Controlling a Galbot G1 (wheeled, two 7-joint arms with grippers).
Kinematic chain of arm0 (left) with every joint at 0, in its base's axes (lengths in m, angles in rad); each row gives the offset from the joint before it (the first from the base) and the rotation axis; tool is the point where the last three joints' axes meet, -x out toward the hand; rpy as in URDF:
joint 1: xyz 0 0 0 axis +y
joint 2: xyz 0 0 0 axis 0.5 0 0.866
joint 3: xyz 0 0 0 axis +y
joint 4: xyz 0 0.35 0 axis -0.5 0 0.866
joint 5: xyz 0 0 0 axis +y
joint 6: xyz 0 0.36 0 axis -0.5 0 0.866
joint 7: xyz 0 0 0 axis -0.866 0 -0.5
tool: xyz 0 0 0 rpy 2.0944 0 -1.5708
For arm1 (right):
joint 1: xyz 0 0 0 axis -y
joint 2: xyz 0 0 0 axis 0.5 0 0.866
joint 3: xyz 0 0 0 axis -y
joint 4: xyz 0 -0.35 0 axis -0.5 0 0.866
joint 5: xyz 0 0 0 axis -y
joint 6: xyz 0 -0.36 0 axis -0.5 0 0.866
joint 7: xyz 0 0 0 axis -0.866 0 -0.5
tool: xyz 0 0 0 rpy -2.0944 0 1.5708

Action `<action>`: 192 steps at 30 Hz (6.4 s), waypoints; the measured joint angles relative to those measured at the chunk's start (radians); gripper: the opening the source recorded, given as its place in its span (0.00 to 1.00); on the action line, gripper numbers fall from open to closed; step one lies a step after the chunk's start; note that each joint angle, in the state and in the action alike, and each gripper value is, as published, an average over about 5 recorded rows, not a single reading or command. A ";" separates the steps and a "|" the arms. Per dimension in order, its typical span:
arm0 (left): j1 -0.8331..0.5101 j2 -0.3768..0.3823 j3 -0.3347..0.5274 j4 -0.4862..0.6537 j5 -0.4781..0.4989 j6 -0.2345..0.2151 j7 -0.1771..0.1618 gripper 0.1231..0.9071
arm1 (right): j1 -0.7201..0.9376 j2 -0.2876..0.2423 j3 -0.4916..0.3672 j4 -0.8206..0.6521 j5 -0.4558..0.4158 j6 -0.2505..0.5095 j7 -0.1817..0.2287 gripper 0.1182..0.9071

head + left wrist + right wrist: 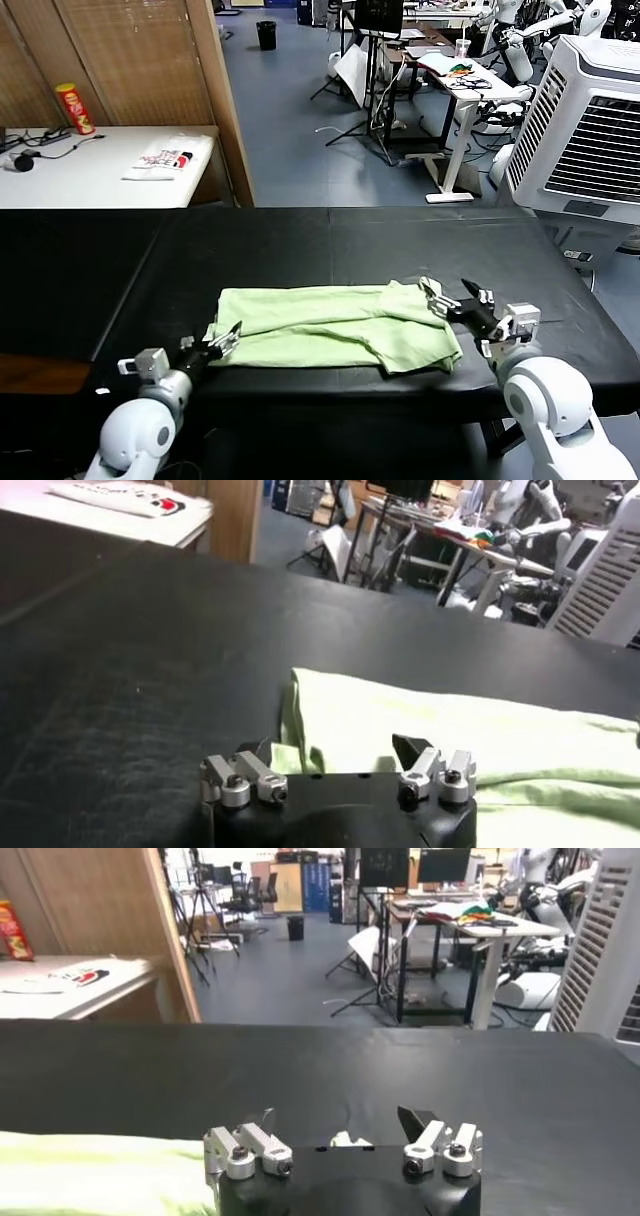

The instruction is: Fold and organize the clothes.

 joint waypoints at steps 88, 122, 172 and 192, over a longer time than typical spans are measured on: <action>-0.106 -0.161 0.321 -0.108 0.083 -0.003 -0.046 0.70 | -0.097 0.078 -0.001 0.013 -0.108 0.012 -0.024 0.86; 0.068 -0.041 0.025 -0.190 0.183 -0.054 -0.025 0.86 | 0.351 0.222 -0.520 -0.416 -0.193 0.113 -0.130 0.83; -0.183 0.130 0.005 0.199 -0.500 0.016 0.131 0.85 | -0.034 0.119 -0.212 0.015 -0.114 0.143 -0.128 0.86; -0.159 0.077 -0.030 0.166 -0.453 0.049 -0.008 0.03 | -0.051 0.143 -0.208 0.005 -0.143 0.149 -0.114 0.86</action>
